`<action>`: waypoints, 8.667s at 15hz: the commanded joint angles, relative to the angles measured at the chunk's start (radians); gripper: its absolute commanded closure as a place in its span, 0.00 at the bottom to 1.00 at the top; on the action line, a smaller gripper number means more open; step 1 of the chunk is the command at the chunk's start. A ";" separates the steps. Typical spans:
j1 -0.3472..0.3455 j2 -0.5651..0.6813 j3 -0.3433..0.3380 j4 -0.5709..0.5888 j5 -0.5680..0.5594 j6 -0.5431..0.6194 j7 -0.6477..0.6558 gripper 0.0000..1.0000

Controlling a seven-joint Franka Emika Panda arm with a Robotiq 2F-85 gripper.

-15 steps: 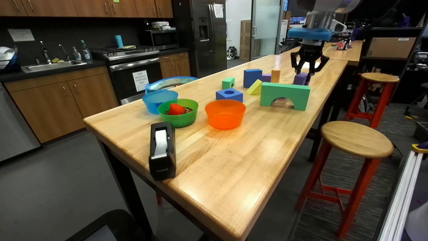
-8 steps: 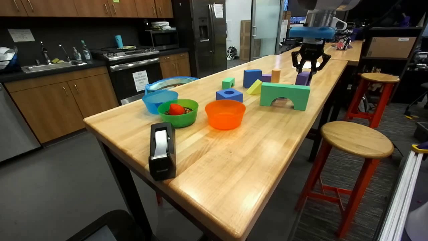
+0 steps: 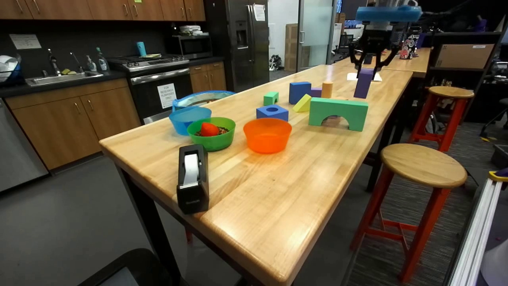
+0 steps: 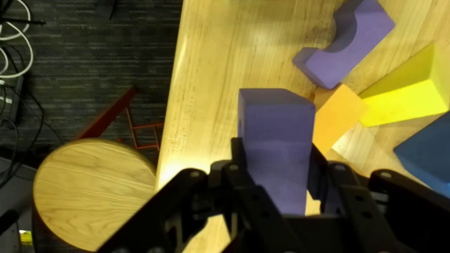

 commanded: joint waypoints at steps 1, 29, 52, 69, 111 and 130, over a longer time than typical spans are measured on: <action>0.001 -0.138 0.037 -0.083 -0.063 -0.015 -0.119 0.84; 0.216 -0.398 0.040 -0.305 -0.283 0.001 -1.270 0.84; 0.204 -0.281 0.116 -0.263 -0.302 0.058 -1.335 0.33; 0.218 -0.368 0.126 -0.249 -0.237 0.026 -1.184 0.00; 0.332 -0.254 0.155 0.036 0.038 -0.348 -0.939 0.00; 0.313 0.095 0.254 0.199 0.009 -0.230 -0.909 0.00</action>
